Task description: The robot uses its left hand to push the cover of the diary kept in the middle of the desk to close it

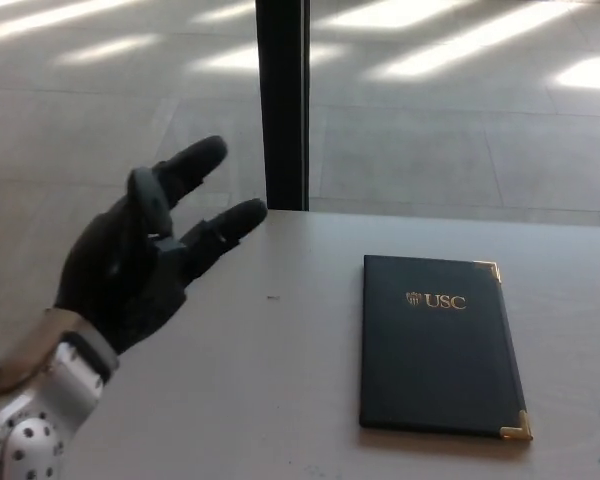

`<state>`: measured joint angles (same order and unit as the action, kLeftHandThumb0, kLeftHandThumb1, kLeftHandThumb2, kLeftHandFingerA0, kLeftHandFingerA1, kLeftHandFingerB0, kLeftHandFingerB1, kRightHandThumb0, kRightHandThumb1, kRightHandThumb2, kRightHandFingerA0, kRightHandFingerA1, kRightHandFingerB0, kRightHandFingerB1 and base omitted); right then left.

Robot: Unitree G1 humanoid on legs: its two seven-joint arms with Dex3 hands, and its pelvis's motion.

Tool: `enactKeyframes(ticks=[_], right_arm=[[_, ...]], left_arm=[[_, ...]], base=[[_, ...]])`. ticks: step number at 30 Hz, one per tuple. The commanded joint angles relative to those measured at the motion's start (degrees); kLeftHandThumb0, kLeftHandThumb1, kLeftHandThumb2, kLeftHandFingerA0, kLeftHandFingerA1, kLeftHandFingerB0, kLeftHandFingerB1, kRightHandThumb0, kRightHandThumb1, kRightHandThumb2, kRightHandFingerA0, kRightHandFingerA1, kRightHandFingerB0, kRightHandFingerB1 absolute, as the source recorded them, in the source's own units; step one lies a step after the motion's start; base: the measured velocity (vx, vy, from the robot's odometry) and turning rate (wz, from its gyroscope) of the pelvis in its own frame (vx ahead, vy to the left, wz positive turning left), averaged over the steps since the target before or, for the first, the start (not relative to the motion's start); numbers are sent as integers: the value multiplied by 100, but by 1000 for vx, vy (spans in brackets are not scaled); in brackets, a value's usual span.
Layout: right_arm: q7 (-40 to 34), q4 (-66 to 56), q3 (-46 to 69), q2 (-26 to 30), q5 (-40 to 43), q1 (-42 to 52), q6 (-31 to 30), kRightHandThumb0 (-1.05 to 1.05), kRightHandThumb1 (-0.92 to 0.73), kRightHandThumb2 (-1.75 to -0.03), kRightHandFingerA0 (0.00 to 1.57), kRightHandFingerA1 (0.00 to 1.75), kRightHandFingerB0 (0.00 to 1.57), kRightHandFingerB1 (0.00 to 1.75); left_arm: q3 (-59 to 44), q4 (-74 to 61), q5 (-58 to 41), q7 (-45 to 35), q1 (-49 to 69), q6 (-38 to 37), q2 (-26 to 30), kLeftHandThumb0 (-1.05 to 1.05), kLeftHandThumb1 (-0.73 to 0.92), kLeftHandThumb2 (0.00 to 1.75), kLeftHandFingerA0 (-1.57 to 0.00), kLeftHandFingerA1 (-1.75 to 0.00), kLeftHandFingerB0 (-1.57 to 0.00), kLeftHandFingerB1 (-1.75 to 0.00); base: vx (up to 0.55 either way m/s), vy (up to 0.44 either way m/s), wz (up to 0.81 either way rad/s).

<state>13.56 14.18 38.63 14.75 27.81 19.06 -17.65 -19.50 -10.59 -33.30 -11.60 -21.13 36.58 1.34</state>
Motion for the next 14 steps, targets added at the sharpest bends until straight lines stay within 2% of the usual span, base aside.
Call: enactKeyframes(ticks=[1, 2, 3, 4, 5, 7, 8, 9, 10, 11, 12, 13, 14], right_arm=[[-66, -73, 40, 136, 44, -44, -98, -80, -76, -89, 46, 68, 40, 51], [-103, -122, 48, 123, 50, -34, -133, -80, -76, -91, 47, 68, 40, 52], [-124, -102, 40, 122, 35, -60, -130, -80, -76, -90, 47, 68, 41, 52], [-105, -61, 44, 122, 40, -75, -118, -79, -76, -89, 46, 67, 40, 51], [-95, -43, 45, 114, 43, -80, -112, -74, -92, -69, 48, 66, 44, 46], [-82, -14, 51, 108, 59, -93, -121, -74, -92, -68, 48, 66, 44, 44], [-41, 34, 44, 118, 49, -97, -89, -74, -92, -69, 48, 66, 43, 44], [-66, 1, 26, 103, 8, -66, -64, -80, -75, -91, 48, 68, 42, 52], [-59, -4, 33, 89, 7, -31, -54, -80, -75, -91, 48, 68, 42, 52], [-26, -12, 34, 88, 18, -4, -54, -75, -92, -69, 48, 66, 43, 44], [-109, -77, 36, 57, 2, 14, -84, -75, -92, -68, 50, 67, 46, 46], [-87, -79, 35, 55, 8, 21, -70, -80, -74, -91, 48, 69, 42, 53], [-87, -79, 35, 55, 8, 21, -70, -80, -74, -91, 48, 69, 42, 53]], left_arm=[[-1812, 532, -952, 246, 639, 100, 678, -105, 88, 79, -37, -53, -28, -39], [-1984, 567, -710, 315, 892, -51, 774, -105, 80, 76, -41, -50, -33, -39], [-2094, 680, -713, 169, 1002, -125, 852, -105, 77, 77, -35, -50, -26, -37], [-2237, 739, -715, 198, 1112, -148, 865, -105, 80, 77, -36, -49, -27, -36], [-2358, 800, -750, 227, 1174, -148, 865, -105, 78, 77, -35, -50, -30, -38], [-2586, 958, -718, 298, 1292, -283, 821, -105, 79, 76, -39, -51, -34, -39], [-2787, 1008, -839, 418, 1328, -271, 746, -105, 77, 76, -42, -54, -35, -40], [-3075, 1191, -968, 508, 1418, -371, 680, -105, 76, 78, -42, -55, -43, -44], [-3125, 1199, -968, 506, 1427, -352, 668, -105, 76, 78, -42, -55, -43, -44], [-3215, 1260, -894, 547, 1483, -458, 638, -105, 77, 78, -46, -56, -46, -45], [-3471, 1443, -866, 739, 1566, -611, 571, -105, 74, 80, -56, -56, -47, -47], [-3559, 1560, -882, 711, 1582, -643, 571, -105, 74, 81, -59, -57, -44, -47], [-3559, 1560, -882, 711, 1582, -643, 571, -105, 74, 81, -59, -57, -44, -47]], base=[[0, 0, 0], [0, 0, 0], [0, 0, 0], [0, 0, 0], [0, 0, 0], [0, 0, 0], [0, 0, 0], [0, 0, 0], [0, 0, 0], [0, 0, 0], [0, 0, 0], [0, 0, 0], [0, 0, 0]])
